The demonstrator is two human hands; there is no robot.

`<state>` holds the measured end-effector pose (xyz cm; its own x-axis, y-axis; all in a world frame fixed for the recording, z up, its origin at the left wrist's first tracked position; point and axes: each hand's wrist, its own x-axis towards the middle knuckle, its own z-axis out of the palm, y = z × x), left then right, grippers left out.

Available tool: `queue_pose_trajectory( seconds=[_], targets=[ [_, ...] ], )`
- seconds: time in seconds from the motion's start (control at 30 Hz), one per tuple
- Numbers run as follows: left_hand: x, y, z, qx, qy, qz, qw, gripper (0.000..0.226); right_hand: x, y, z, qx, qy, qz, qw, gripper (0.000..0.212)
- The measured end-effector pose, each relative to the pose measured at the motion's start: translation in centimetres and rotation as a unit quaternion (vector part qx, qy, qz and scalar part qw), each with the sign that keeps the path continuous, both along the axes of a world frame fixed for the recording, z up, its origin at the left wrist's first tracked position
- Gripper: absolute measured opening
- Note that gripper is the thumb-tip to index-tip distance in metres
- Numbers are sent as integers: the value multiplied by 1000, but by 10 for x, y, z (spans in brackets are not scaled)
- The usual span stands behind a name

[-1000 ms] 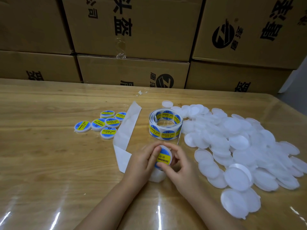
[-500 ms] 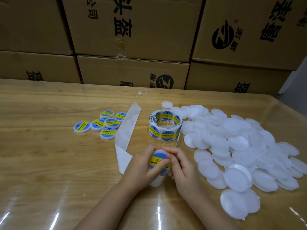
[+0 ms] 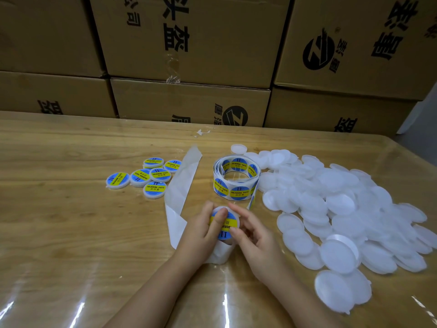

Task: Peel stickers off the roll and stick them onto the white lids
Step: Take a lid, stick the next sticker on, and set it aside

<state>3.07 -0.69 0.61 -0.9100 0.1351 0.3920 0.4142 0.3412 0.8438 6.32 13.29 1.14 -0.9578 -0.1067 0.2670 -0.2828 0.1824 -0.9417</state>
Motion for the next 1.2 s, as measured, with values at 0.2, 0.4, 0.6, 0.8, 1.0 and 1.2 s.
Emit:
queue_pose_trajectory(
  seconds=[0.2,0.4,0.6,0.8,1.0,1.2],
  targets=[
    [1,0,1,-29,34,7,999,32,0,1,-3,-6,8,1,1000,42],
    [3,-3,1,-55,47,9,997,36,-1,2,-4,-23,15,8,1000,39],
    [6,-2,2,-73,51,16,996,33,-2,2,-3,-48,22,-3,999,27],
    [8,1,9,-112,118,-11,987,51,-4,4,-5,-58,28,-64,996,22],
    [9,1,9,-126,127,-46,983,61,-2,6,-1,-37,36,-43,998,24],
    [7,0,2,-60,69,1,996,37,1,4,1,-9,21,-35,999,27]
  ],
)
